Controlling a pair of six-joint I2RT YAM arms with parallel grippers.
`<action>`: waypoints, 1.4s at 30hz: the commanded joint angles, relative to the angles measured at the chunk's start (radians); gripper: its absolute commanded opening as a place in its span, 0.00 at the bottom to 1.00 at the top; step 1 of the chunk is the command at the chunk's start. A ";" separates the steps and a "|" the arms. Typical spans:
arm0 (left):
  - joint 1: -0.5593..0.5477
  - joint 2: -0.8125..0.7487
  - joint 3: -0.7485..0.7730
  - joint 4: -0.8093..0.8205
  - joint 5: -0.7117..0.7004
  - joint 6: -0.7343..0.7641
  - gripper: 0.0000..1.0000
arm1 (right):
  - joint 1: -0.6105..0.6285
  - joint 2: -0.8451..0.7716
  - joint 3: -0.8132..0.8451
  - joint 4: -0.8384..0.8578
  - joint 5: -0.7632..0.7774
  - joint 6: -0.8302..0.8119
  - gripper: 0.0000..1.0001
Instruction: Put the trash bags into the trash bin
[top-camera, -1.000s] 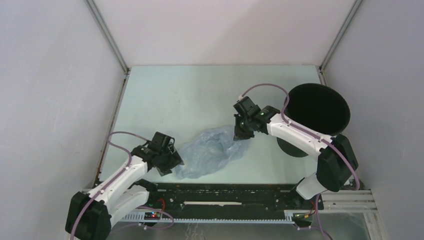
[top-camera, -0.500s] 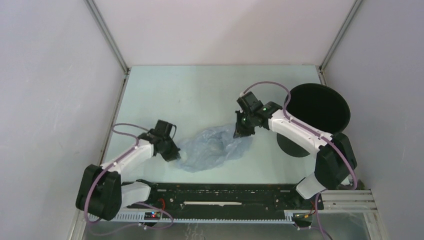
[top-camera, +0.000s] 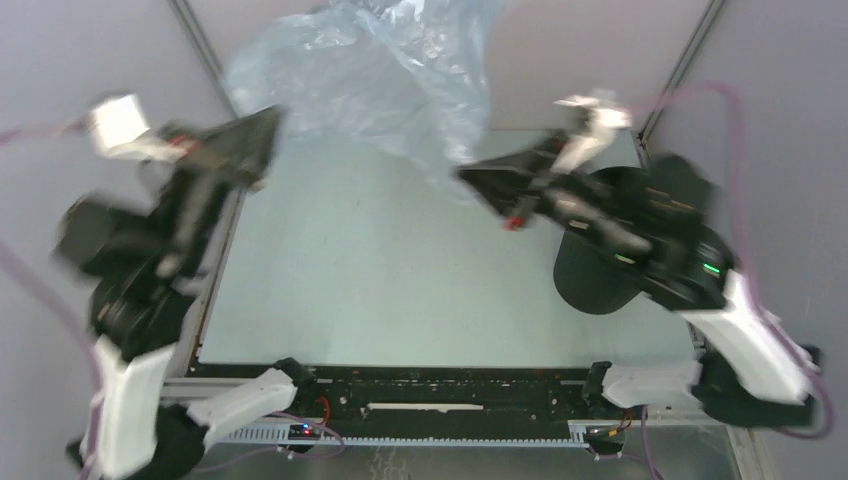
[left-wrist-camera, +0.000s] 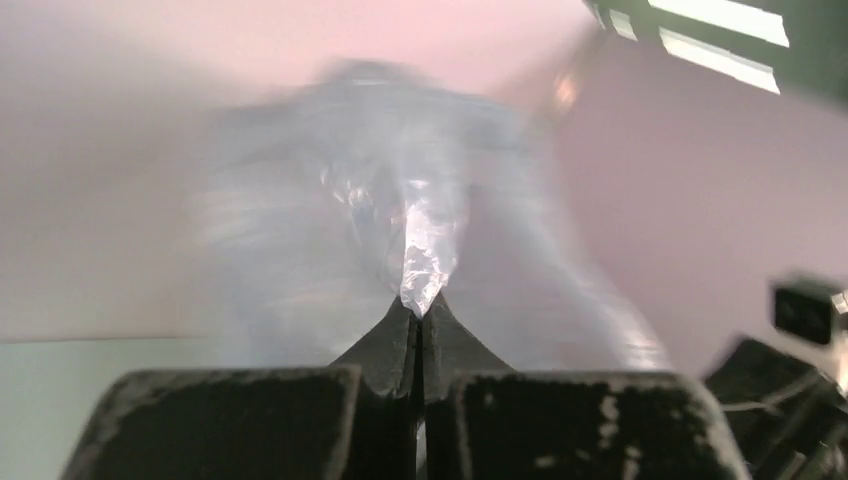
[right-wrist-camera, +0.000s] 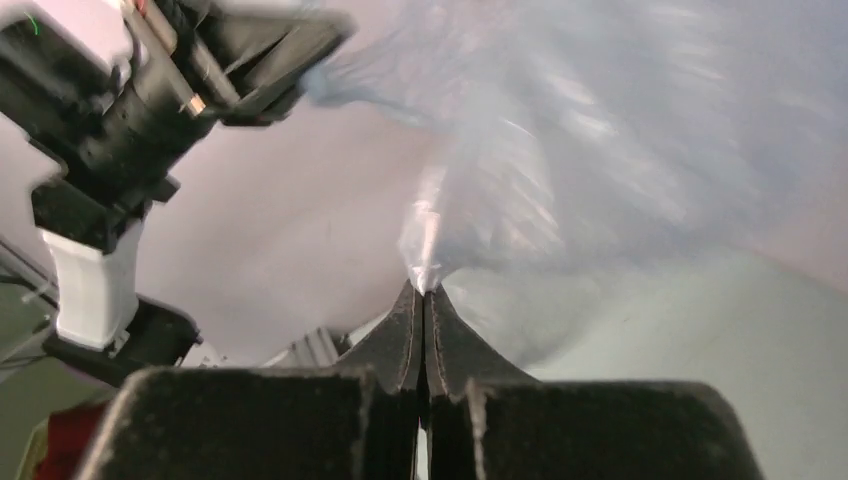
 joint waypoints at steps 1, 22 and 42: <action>0.052 -0.187 -0.401 -0.083 -0.324 -0.034 0.00 | -0.078 -0.264 -0.529 0.328 0.145 -0.047 0.00; 0.315 0.017 -0.251 -0.188 0.246 -0.251 0.00 | -0.294 0.192 -0.007 -0.328 -0.210 0.134 0.00; 0.244 -0.211 -1.071 -0.009 0.260 -0.270 0.00 | -0.262 0.011 -0.828 -0.063 -0.289 0.157 0.00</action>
